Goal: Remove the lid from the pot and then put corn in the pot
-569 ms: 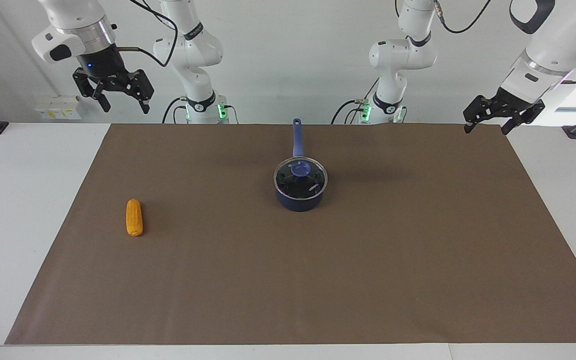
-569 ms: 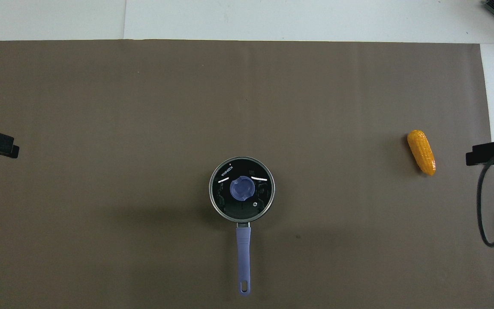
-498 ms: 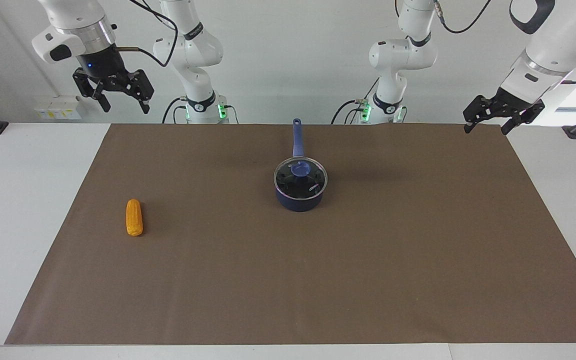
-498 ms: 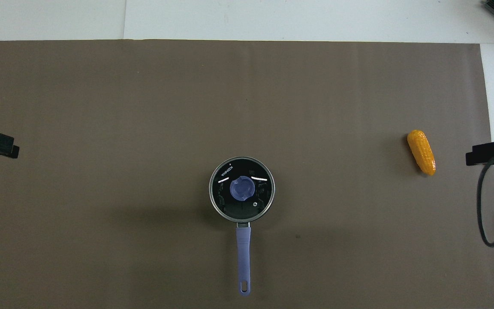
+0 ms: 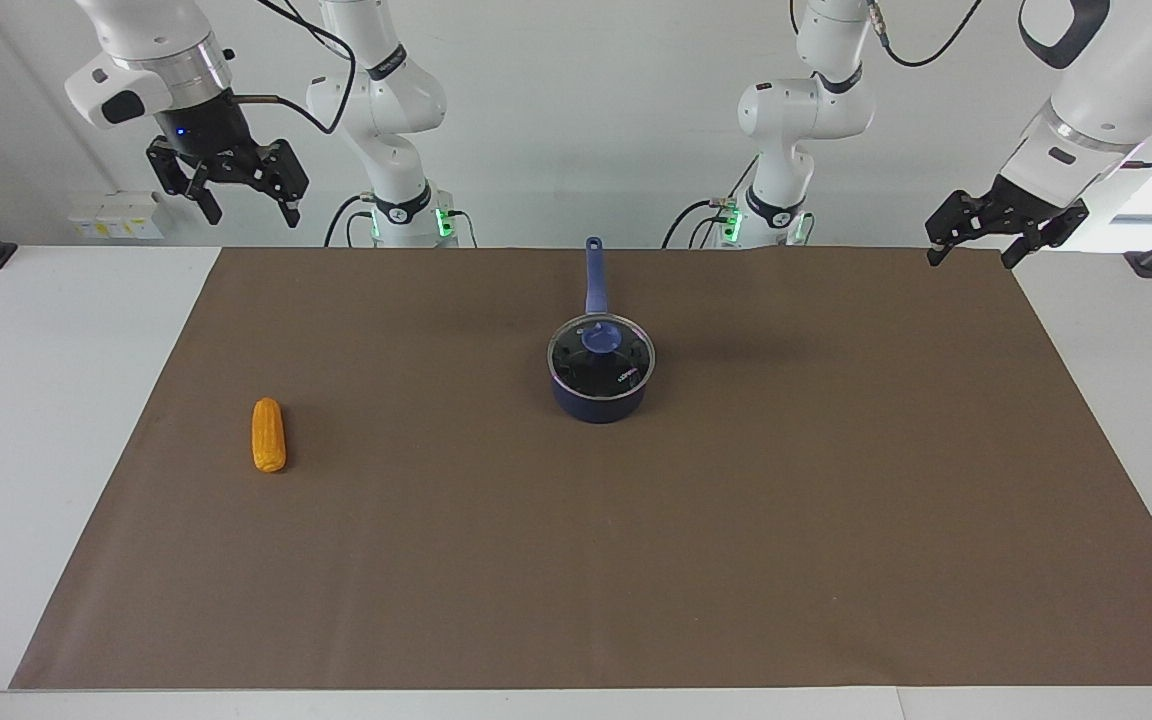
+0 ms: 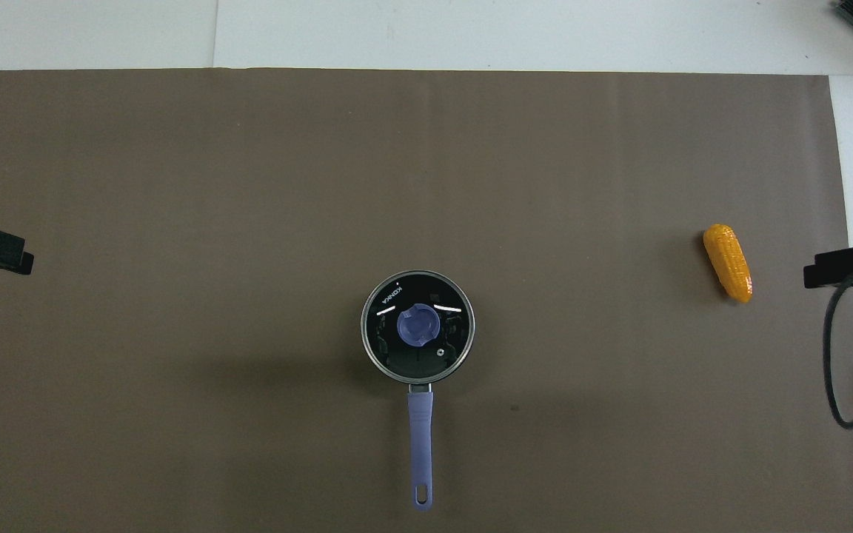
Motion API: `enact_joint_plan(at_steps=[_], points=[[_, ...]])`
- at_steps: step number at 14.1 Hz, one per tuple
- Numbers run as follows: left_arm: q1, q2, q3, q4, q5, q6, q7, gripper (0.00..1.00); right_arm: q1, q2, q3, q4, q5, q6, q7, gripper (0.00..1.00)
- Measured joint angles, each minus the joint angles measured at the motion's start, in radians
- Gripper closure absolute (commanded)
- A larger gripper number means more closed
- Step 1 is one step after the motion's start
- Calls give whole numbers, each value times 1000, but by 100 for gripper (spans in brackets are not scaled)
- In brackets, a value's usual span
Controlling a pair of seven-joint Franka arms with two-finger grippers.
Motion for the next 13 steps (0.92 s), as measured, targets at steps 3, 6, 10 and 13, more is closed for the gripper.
enact_joint_plan(at_steps=[3, 6, 10, 13], points=[[0, 0, 0, -5, 0, 0, 0, 0, 0, -1, -1, -1, 0, 0, 0, 0], [-21, 0, -3, -21, 0, 3, 0, 0, 0, -2, -4, -2, 0, -1, 0, 0], [-105, 1, -6, -66, 0, 53, -70, 0, 0, -2, -6, -2, 0, -1, 0, 0], [-186, 4, -9, -107, 0, 139, -187, 0, 1, -4, -5, -2, 0, -29, 0, 0]])
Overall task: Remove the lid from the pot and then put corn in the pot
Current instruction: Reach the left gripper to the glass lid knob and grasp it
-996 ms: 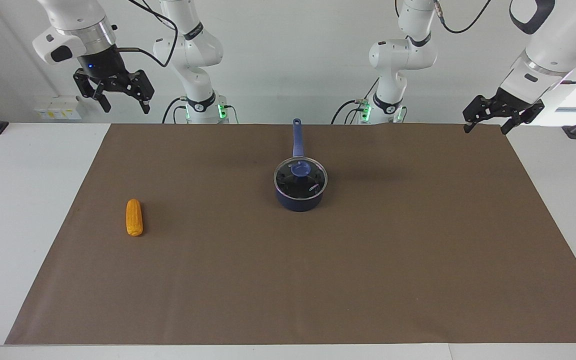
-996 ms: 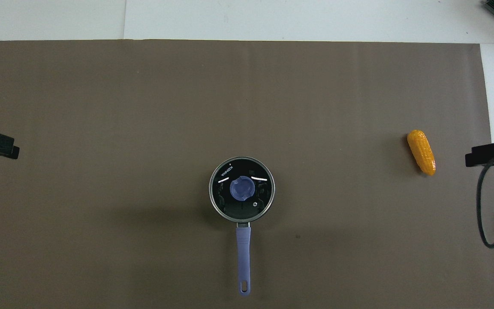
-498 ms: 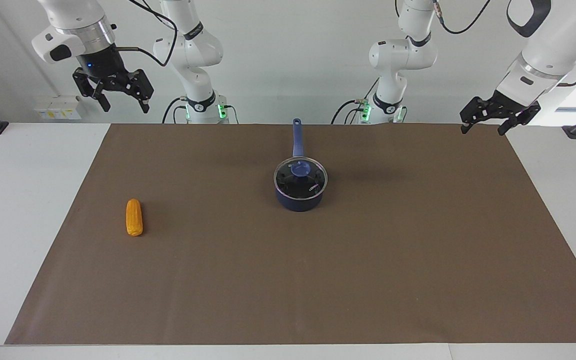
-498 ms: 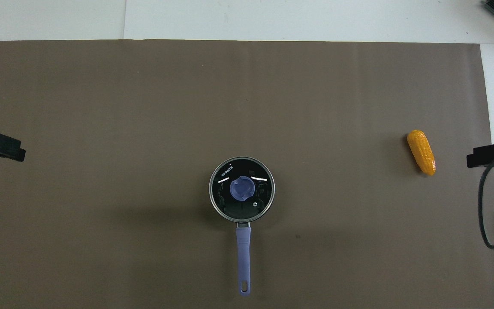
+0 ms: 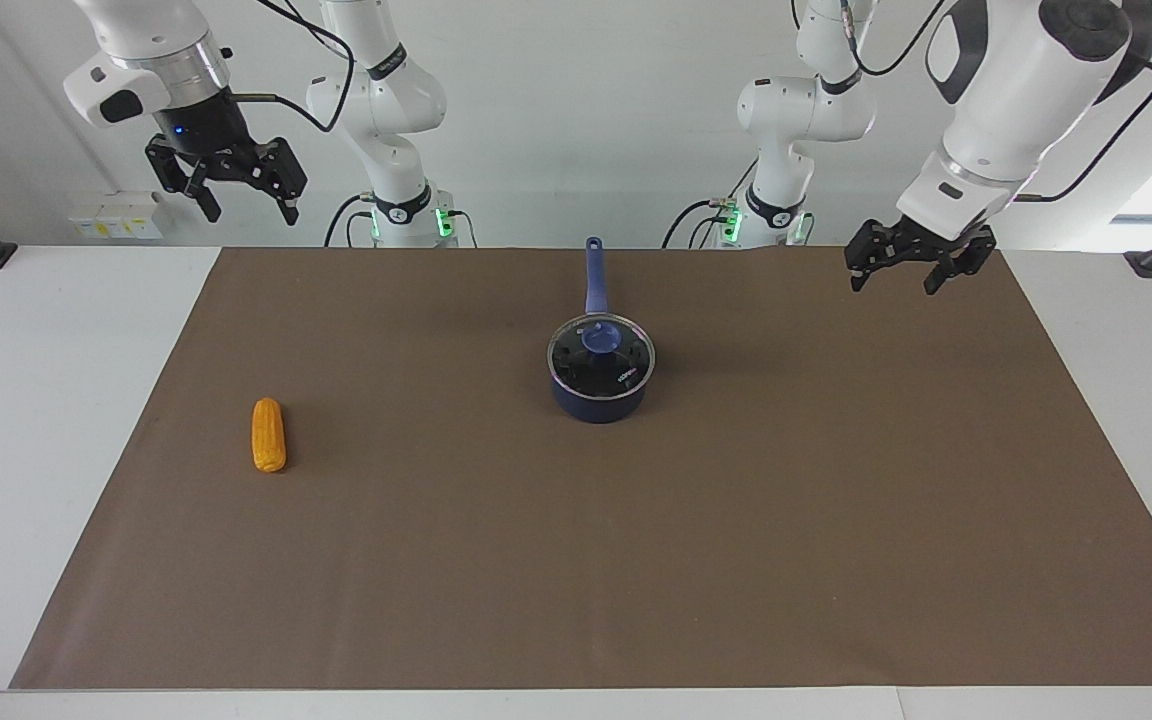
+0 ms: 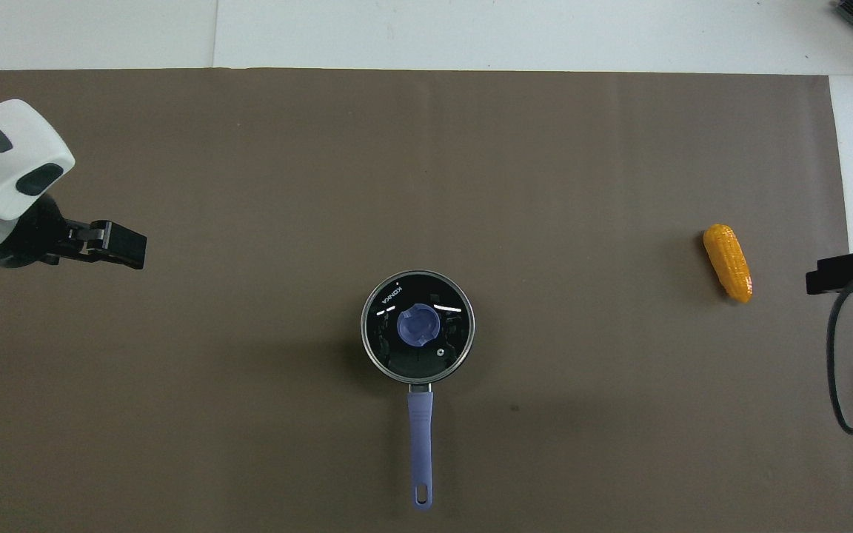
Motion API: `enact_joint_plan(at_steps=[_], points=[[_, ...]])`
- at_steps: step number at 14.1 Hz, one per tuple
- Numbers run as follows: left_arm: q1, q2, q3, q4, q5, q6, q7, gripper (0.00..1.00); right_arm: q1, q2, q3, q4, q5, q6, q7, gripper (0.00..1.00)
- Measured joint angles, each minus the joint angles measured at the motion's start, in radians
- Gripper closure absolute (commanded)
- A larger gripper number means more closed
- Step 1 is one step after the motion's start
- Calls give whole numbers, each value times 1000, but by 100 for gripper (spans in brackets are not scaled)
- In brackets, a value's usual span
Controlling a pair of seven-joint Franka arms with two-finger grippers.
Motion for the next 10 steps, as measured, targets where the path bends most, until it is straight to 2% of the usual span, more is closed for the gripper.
enact_joint_plan(at_steps=[5, 10], points=[[-143, 6, -3, -23, 0, 63, -188, 0, -2, -5, -2, -28, 0, -2, 0, 0], [-278, 47, -5, -31, -1, 145, -387, 0, -70, -5, -10, -148, 0, 102, -21, 0]])
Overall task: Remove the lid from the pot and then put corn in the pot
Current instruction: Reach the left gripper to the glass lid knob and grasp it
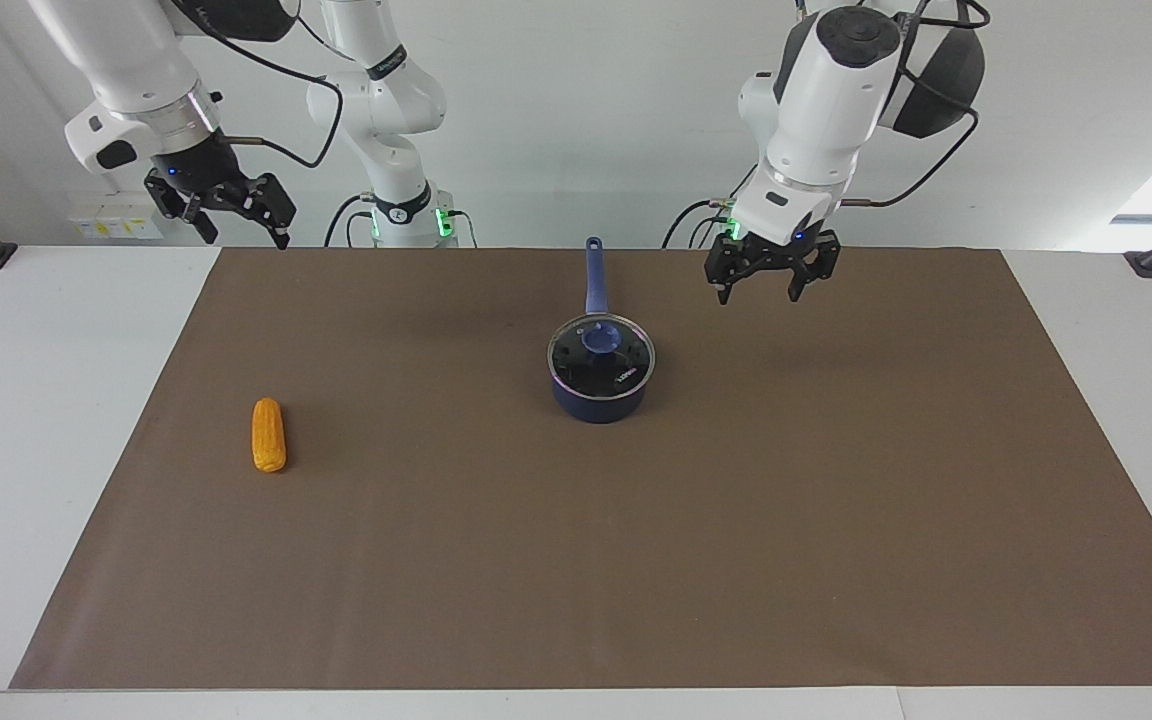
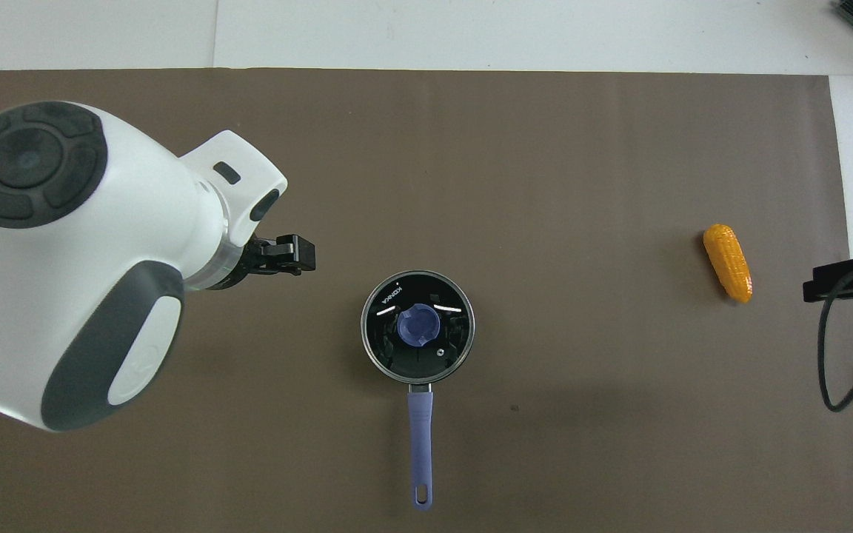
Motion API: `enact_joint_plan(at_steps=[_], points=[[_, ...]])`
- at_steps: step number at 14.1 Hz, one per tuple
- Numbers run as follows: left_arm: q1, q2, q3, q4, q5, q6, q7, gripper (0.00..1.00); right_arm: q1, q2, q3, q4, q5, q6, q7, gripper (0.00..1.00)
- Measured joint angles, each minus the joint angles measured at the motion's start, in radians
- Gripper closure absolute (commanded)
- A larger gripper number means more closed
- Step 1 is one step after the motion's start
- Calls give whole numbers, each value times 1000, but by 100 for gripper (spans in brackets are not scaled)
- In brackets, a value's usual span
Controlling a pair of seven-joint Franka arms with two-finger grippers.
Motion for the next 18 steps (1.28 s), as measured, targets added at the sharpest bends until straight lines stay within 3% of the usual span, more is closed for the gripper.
enact_joint_plan(at_steps=[5, 11, 18], points=[[-108, 92, -1, -3, -12, 91, -117, 0, -26, 59, -1, -162, 0, 263, -140, 0], [-238, 234, -3, -6, -12, 232, -265, 0, -84, 322, -1, -187, 0, 604, -391, 0], [-258, 219, -2, -116, -14, 283, -280, 0, -70, 443, 7, -182, 0, 749, -637, 0]])
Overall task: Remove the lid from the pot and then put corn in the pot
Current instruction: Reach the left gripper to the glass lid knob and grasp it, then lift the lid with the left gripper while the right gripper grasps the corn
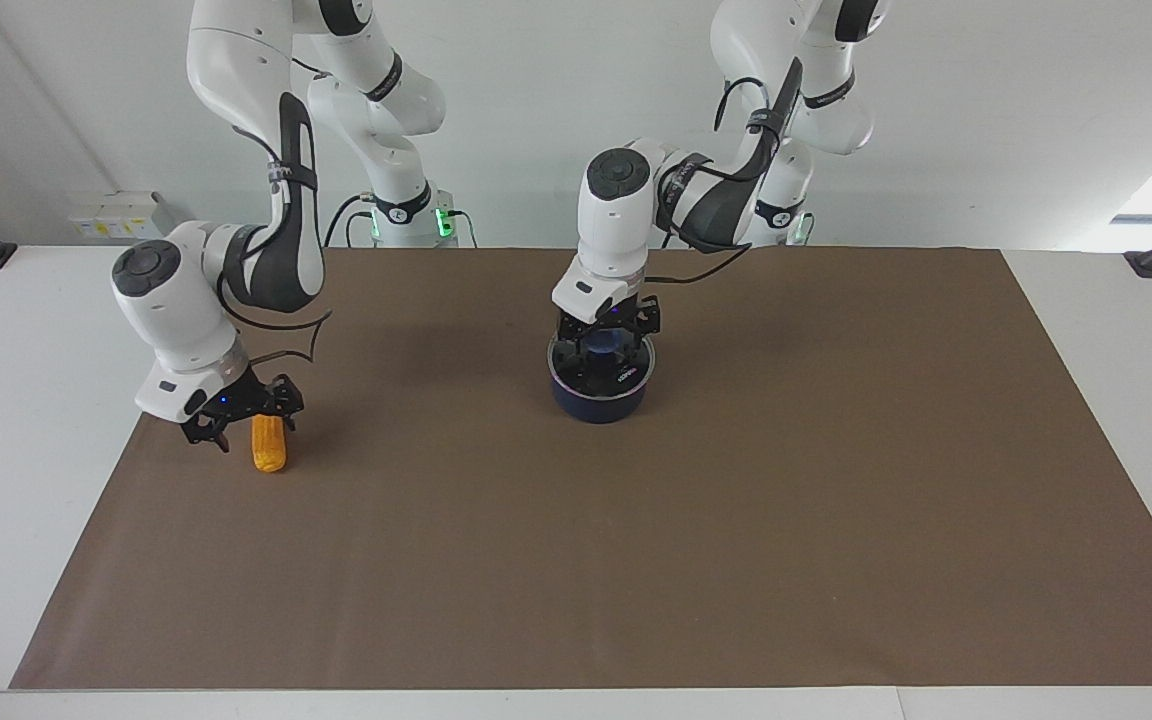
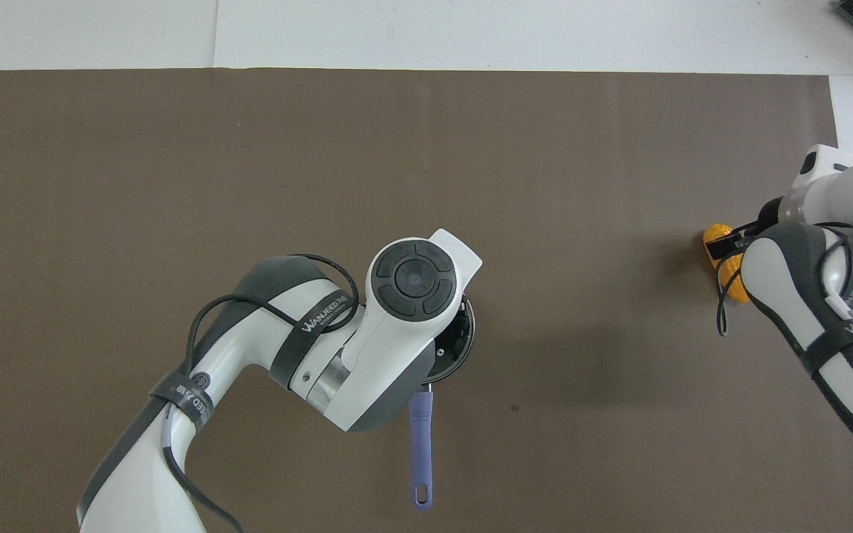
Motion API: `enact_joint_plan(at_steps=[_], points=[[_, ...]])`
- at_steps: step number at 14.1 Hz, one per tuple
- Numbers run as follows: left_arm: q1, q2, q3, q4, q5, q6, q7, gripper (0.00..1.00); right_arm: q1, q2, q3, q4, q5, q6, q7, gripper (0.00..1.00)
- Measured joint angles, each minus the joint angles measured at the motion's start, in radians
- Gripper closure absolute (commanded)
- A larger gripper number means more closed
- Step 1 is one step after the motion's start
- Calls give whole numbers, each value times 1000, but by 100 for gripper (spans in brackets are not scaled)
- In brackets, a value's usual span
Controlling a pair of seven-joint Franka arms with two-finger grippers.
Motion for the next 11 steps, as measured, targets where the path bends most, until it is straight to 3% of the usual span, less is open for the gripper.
enact_joint_plan(at_steps=[4, 7, 10, 11], points=[[0, -17, 0, -18, -11, 12, 0, 0, 0, 47, 0, 4, 0, 34, -29, 0], [0, -18, 0, -18, -15, 18, 0, 36, -1, 55, 0, 4, 0, 34, -30, 0], [-2, -19, -3, -17, -22, 31, 0, 85, -5, 59, -1, 3, 0, 32, -30, 0], [-2, -20, -3, -18, -22, 31, 0, 90, -5, 59, -1, 3, 0, 31, -30, 6]])
